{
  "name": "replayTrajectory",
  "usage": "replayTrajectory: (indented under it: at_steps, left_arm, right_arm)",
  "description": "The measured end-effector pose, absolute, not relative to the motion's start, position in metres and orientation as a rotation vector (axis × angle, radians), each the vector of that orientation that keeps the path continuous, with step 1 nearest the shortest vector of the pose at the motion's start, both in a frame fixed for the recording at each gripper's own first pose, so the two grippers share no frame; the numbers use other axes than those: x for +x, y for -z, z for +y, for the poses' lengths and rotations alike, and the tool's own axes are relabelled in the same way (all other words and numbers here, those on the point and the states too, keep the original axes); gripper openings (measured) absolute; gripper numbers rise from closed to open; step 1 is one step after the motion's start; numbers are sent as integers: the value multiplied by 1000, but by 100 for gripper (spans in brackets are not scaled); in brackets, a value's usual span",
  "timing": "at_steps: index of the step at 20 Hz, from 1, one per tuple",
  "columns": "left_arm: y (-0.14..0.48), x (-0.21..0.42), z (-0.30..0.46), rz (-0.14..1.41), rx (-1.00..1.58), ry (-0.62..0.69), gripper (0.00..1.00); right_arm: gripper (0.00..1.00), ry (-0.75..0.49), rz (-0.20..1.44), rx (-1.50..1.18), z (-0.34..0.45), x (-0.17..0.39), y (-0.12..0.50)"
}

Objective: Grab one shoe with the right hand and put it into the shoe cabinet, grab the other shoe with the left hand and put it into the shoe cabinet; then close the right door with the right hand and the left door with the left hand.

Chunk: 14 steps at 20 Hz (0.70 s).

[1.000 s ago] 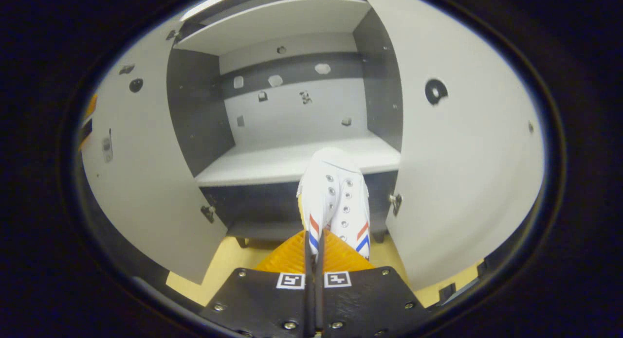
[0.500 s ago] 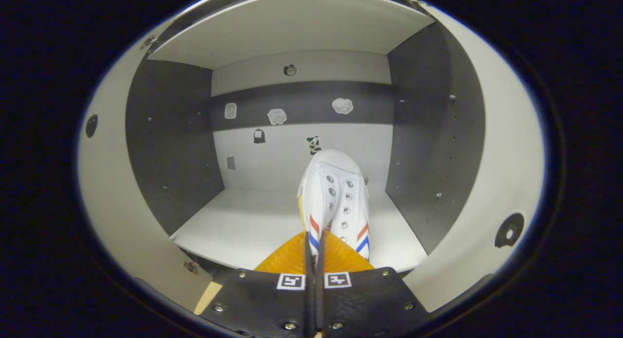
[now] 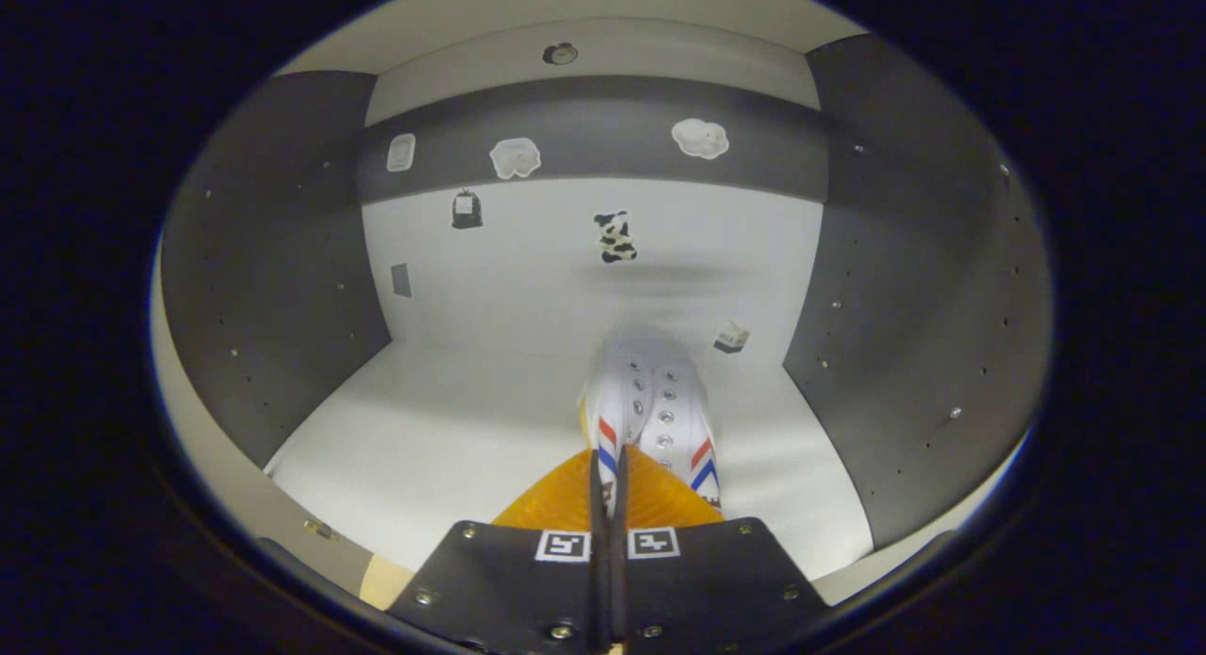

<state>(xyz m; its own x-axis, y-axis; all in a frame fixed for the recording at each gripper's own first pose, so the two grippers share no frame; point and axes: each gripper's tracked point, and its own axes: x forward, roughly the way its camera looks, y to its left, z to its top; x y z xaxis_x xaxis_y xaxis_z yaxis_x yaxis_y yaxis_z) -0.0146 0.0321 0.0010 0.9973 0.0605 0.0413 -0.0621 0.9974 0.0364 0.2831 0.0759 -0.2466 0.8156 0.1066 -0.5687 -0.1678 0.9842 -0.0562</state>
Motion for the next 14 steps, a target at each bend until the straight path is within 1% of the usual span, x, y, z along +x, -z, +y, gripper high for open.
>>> replayTrajectory:
  at_steps: [5, 7, 9, 10, 12, 13, 14]
  left_arm:
    - [-1, -14, 32, -33, 44, -71, 96]
    - [-1, -13, 32, -33, 44, -72, 96]
    - [0, -13, 32, -31, 47, -75, 96]
    - [0, -13, 31, -31, 46, -73, 99]
    - [8, -11, 28, -7, 28, -61, 99]
    - [14, -10, 25, 12, 16, -51, 98]
    - [21, -9, 19, 31, 8, -38, 100]
  right_arm:
    - [2, -161, 640, -110, 85, 281, 261]
    - [11, -165, 626, -124, 85, 278, 258]
    - [15, -174, 606, -124, 84, 273, 247]
    - [16, -175, 582, -123, 83, 270, 237]
    - [16, -173, 521, -117, 78, 259, 209]
    - [16, -174, 489, -110, 77, 251, 194]
    - [16, -176, 457, -99, 75, 241, 176]
